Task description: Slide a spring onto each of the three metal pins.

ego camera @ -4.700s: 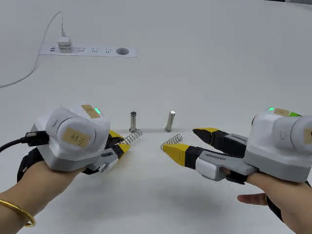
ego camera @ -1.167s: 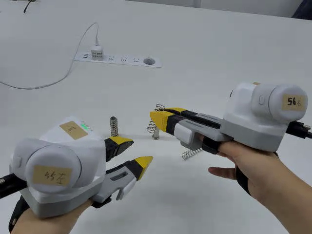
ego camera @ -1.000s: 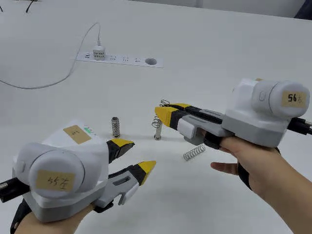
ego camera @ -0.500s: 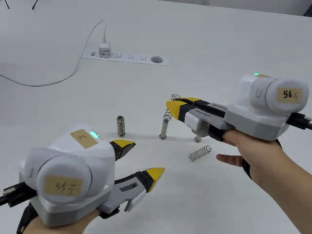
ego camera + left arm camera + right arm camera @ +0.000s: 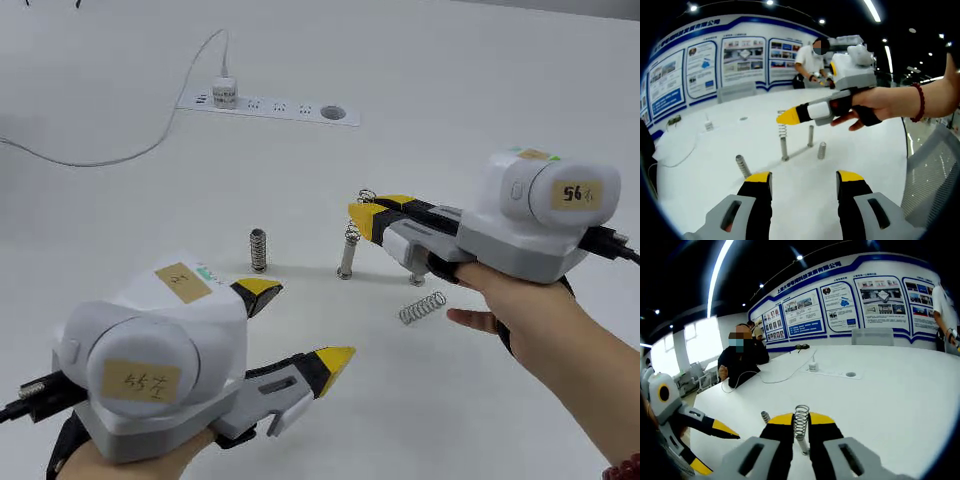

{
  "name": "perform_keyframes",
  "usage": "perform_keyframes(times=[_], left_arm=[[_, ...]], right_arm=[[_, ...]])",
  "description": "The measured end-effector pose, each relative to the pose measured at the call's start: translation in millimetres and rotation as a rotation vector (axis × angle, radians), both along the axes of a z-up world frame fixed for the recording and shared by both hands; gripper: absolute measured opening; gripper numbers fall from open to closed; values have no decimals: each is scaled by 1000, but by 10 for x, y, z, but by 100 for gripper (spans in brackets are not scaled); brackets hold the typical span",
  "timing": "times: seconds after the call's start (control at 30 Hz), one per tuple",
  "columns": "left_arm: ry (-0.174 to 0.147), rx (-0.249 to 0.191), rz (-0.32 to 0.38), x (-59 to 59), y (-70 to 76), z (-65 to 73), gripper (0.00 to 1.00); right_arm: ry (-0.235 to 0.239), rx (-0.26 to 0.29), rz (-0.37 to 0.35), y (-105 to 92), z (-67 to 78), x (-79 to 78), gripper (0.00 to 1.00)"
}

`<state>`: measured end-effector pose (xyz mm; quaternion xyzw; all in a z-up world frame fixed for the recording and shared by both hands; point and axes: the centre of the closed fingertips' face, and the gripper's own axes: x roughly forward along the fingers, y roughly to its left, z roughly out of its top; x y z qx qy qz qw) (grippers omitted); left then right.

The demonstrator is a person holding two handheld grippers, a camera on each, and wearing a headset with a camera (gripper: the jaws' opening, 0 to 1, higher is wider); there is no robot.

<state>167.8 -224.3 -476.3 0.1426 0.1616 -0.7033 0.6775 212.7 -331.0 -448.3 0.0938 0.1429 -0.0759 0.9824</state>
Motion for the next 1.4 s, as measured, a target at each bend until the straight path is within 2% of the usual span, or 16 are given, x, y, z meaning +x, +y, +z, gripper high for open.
perform_keyframes(times=[0.1, 0.67, 0.83, 0.97, 1.3, 1.4], left_arm=[[3, 2, 1, -1, 0, -7, 54], [14, 3, 7, -4, 5, -9, 57], [14, 7, 9, 3, 13, -18, 57], [16, 9, 8, 1, 14, -25, 56], [22, 2, 8, -8, 11, -16, 57], [23, 2, 10, -7, 14, -14, 57]], right_arm=[[1, 6, -1, 3, -8, 2, 11], [47, -82, 23, 37, -126, 11, 12], [42, -61, 7, 26, -146, 15, 12], [41, -66, 6, 25, -146, 15, 12], [42, -132, 20, 64, -135, 0, 12], [67, -149, 28, 89, -190, -13, 12]])
